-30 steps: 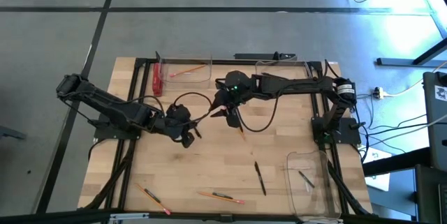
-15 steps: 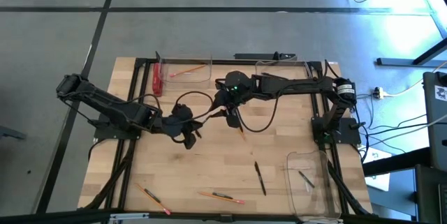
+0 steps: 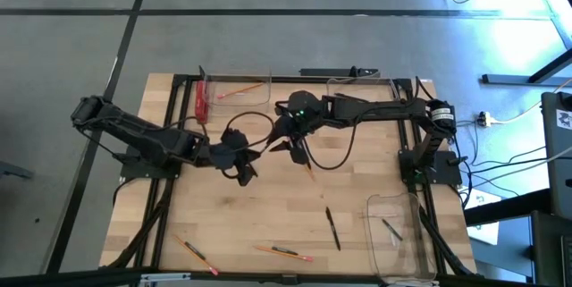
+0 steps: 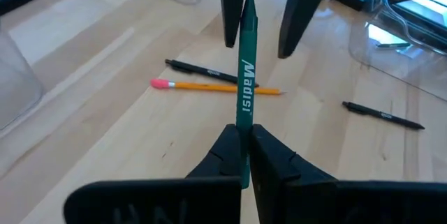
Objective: Sort crayons/erasers/pens/pencils in bins
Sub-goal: Put the top left green crayon into the bottom transparent bin
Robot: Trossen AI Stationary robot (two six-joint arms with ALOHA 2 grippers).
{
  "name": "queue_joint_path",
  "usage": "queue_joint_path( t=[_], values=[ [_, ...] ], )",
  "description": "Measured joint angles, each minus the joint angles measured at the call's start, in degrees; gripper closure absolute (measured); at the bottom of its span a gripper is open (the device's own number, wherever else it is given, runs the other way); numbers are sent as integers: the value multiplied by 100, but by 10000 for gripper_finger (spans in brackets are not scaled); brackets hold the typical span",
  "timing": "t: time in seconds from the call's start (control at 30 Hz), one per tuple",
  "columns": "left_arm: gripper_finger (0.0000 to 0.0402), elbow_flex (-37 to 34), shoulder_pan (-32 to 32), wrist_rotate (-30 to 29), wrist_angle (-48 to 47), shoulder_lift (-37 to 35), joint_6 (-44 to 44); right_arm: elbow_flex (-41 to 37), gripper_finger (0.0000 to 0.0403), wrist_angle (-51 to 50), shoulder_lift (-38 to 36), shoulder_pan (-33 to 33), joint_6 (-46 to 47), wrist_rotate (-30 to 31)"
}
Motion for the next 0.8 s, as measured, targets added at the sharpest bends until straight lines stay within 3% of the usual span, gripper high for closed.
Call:
queue_joint_path(
  t=[0.47,0.8],
  values=[
    [401,0,60,13,36,-2,107,0,285,115,4,2,-205,321],
    [401,0,60,-1,74,-2,107,0,338,99,4,2,-280,289]
  ],
)
